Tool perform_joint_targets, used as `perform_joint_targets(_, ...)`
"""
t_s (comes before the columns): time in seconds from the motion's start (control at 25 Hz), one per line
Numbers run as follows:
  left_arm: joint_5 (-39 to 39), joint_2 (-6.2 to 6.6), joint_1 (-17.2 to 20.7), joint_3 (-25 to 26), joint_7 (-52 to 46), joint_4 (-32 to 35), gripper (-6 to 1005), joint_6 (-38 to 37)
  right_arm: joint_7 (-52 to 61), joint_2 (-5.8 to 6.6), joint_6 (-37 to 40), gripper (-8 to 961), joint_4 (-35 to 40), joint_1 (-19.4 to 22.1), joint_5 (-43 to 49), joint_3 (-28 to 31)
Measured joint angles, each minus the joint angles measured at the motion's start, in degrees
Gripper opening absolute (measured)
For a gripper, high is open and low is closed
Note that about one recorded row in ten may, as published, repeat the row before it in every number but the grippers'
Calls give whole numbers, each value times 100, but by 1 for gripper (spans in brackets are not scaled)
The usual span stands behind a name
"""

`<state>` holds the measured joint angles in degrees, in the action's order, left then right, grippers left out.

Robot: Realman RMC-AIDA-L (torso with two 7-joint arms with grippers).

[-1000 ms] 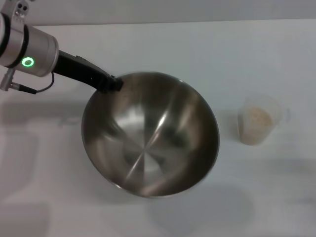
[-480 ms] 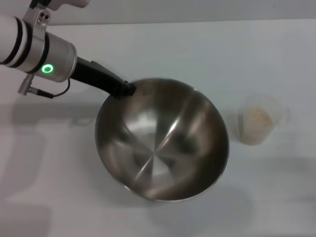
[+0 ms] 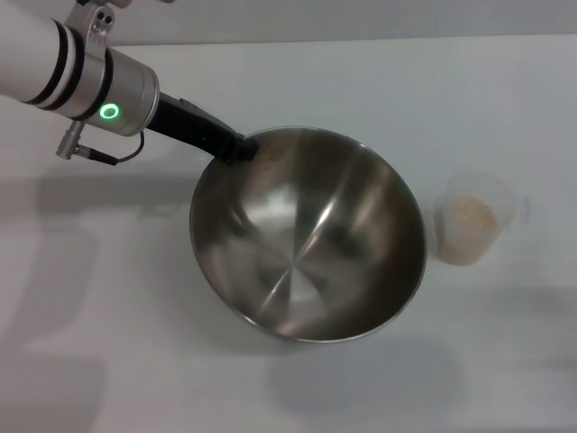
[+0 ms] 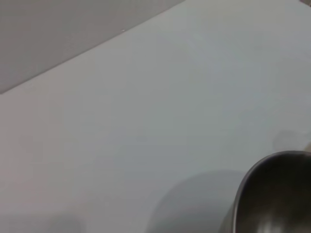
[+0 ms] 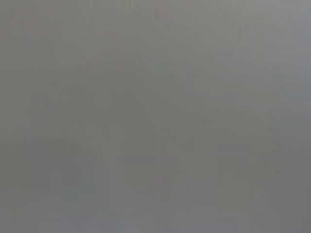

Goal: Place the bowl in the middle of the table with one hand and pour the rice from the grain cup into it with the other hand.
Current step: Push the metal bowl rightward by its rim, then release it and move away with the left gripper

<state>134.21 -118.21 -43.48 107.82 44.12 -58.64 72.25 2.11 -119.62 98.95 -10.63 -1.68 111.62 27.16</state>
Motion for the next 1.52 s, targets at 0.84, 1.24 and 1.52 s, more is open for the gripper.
perform_joint_targets(0.84,35,1,66,20,140,137,41,-282,0,0,-9,828,0,1,0,0)
perform_joint_targets(1.24,36,0,139,-9,142,80,226,-311,0,0,-8,825,0,9,0,0)
perform_joint_targets(1.52,30,-1,187,-24,141,-189,416,-199,0,0,-8,824,0,10,0,0)
